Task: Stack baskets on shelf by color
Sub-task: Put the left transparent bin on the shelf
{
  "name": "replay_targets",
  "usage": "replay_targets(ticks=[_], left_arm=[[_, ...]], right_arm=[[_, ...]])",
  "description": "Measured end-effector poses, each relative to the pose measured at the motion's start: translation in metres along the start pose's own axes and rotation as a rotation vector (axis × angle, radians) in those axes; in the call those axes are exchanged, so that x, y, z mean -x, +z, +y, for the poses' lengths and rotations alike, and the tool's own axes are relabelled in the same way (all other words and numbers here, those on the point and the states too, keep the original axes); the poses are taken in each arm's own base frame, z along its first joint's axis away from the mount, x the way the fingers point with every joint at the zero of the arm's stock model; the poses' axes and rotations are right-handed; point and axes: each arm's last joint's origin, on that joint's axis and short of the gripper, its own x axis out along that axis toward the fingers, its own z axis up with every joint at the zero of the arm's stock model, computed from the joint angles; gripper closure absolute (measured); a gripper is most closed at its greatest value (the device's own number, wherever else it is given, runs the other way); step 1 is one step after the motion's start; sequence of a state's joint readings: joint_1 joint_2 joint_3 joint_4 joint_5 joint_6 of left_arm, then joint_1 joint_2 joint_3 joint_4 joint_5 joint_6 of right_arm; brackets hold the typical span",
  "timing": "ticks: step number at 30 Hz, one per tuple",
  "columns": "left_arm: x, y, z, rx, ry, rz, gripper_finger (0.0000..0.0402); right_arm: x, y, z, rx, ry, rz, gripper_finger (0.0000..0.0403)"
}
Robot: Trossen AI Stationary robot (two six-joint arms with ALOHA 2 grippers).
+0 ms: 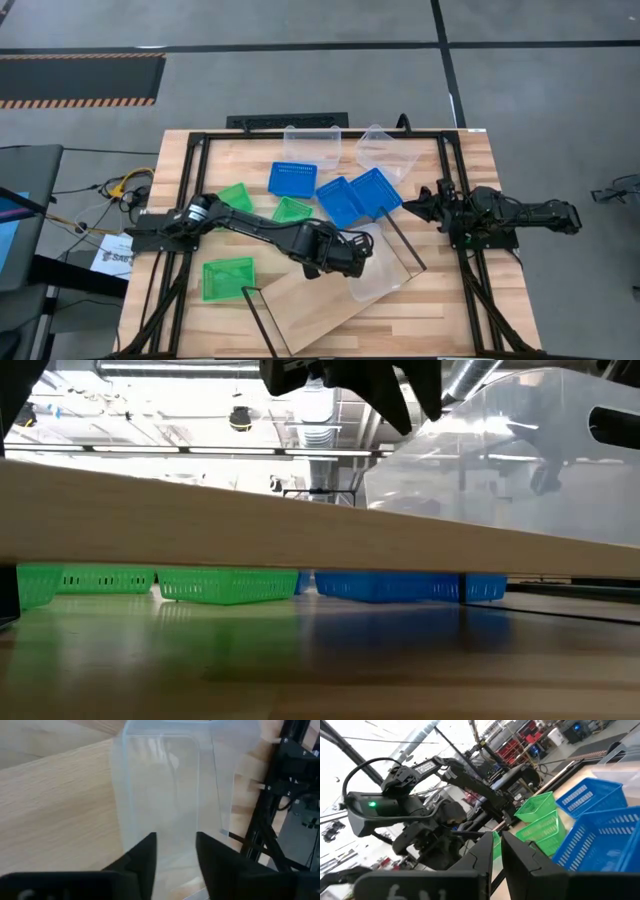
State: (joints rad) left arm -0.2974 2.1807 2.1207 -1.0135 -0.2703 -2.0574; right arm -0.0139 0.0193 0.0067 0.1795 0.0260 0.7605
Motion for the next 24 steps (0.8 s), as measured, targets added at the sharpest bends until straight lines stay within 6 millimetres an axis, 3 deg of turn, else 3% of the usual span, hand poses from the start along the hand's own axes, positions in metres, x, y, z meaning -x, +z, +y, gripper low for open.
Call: replay_targets(ticks=[5,12,18,24], left_arm=[[0.004,-0.001,-0.004,-0.053,-0.039,0.018,0.0224],[0.027,-0.002,-0.016,-0.278,-0.153,0.032,0.0207],[0.069,0.005,-0.036,-0.534,-0.286,-0.045,0.0207],[0.106,0.014,-0.047,-0.674,-0.378,-0.110,0.0207]], right_arm=[[0.000,0.002,0.004,0.060,0.035,0.020,0.0339],[0.006,0.034,0.034,0.201,0.084,-0.030,0.0339],[0.009,0.061,0.060,0.308,-0.042,0.140,0.0339],[-0.009,0.089,0.089,0.364,-0.133,0.329,0.0339]])
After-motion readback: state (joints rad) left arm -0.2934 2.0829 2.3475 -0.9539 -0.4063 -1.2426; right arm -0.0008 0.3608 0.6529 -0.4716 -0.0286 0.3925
